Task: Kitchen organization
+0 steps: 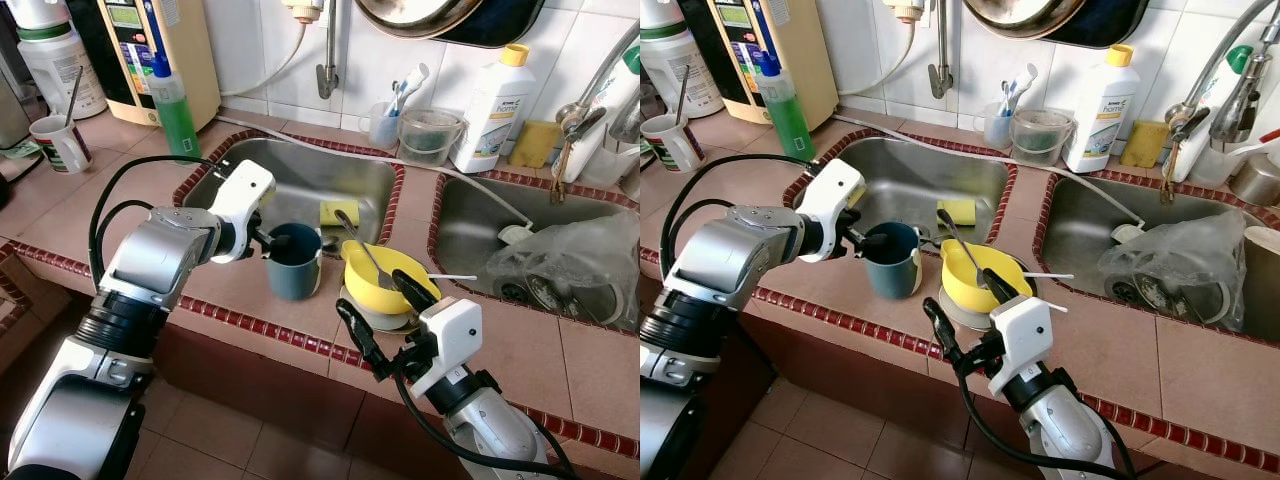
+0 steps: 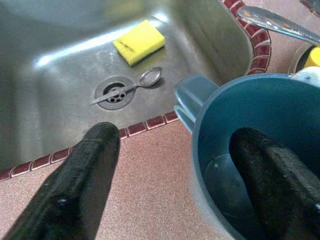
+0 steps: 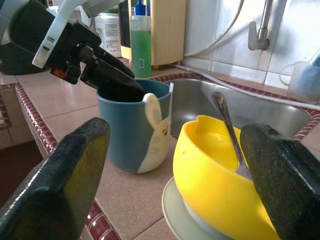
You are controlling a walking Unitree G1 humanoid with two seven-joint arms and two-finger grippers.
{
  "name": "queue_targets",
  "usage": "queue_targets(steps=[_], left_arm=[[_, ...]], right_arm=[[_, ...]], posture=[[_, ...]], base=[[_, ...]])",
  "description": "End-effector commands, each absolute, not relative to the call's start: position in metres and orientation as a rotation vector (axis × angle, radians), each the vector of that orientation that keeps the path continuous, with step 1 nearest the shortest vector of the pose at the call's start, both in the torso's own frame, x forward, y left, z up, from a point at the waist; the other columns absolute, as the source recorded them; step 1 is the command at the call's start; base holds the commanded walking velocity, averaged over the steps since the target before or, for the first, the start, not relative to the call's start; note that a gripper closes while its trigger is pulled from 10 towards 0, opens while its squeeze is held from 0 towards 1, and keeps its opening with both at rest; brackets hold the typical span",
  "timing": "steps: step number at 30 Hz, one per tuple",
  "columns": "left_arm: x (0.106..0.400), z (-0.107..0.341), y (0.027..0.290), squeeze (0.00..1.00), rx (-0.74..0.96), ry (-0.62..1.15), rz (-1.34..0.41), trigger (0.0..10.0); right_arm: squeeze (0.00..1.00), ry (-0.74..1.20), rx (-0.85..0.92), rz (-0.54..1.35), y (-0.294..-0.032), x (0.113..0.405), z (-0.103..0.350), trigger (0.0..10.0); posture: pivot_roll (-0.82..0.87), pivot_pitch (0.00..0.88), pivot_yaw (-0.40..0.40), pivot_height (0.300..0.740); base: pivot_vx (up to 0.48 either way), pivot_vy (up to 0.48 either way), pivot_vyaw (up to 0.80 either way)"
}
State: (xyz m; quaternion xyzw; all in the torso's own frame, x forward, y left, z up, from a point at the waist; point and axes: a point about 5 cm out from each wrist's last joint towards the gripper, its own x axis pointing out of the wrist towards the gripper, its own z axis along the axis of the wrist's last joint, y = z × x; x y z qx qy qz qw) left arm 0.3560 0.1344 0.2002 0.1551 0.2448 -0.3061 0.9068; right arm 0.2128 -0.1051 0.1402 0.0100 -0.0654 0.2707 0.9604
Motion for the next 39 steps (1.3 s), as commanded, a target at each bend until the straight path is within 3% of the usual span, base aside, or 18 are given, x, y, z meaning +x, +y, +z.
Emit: queue_targets(steps=[1, 39], left_arm=[[0.3551, 0.2096, 0.1307, 0.00, 0.370, 0.489, -0.672, 0.0], [0.3536, 0.2130, 0.1297, 0.00, 0.455, 0.502, -0.764, 0.0]], right_arm=[[0.00, -0.155, 0.018, 0.540, -0.1044, 0.2130, 0.1441, 10.0], [0.00, -0.174, 0.021, 0.524, -0.1035, 0.2197, 0.1457, 10.0]], posture=[[-0.01, 0.007, 0.048, 0.740], [0.00, 0.017, 0.058, 0.740]], base=[[0.000, 0.000, 0.00], [0.000, 0.000, 0.00]])
